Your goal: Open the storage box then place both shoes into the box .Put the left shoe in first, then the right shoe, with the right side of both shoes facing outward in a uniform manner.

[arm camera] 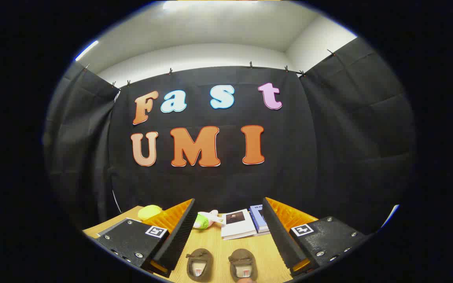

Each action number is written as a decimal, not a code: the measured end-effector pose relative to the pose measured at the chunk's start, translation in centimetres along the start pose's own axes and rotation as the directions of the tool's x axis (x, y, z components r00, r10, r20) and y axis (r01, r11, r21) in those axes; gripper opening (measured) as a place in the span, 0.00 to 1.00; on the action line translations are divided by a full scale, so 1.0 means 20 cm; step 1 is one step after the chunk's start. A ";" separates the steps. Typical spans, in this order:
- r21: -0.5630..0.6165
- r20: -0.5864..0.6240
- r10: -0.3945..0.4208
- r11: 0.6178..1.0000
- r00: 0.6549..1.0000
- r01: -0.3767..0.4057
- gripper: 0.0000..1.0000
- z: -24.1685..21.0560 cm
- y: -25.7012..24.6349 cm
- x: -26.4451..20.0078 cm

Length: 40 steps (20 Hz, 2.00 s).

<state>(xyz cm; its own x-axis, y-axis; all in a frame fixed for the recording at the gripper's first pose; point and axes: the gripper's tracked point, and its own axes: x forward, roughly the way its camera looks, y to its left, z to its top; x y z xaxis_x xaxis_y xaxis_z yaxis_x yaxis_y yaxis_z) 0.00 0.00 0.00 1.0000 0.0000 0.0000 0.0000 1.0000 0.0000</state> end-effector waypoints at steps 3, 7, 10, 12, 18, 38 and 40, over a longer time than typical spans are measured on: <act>0.019 0.009 0.007 1.000 1.000 -0.007 0.99 0.02 0.04 -0.05; 0.008 -0.005 0.000 1.000 1.000 0.000 0.98 0.03 0.04 -0.09; -0.001 0.025 0.010 1.000 1.000 -0.010 0.98 0.06 0.04 -0.13; 0.001 0.029 0.006 1.000 1.000 -0.006 0.98 0.05 0.03 -0.13; -0.010 0.013 0.006 1.000 1.000 -0.006 0.98 -0.01 0.00 -0.11; 0.111 -0.128 0.170 0.982 0.977 -0.156 0.99 -0.39 0.24 0.14; 0.154 -0.171 0.201 0.972 0.965 -0.176 0.98 -0.51 0.29 0.18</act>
<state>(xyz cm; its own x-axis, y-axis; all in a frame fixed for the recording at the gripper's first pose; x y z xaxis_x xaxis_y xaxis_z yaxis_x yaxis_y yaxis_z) 3.60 5.72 -10.13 0.9645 0.2014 -0.1705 -0.1758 0.9723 0.1542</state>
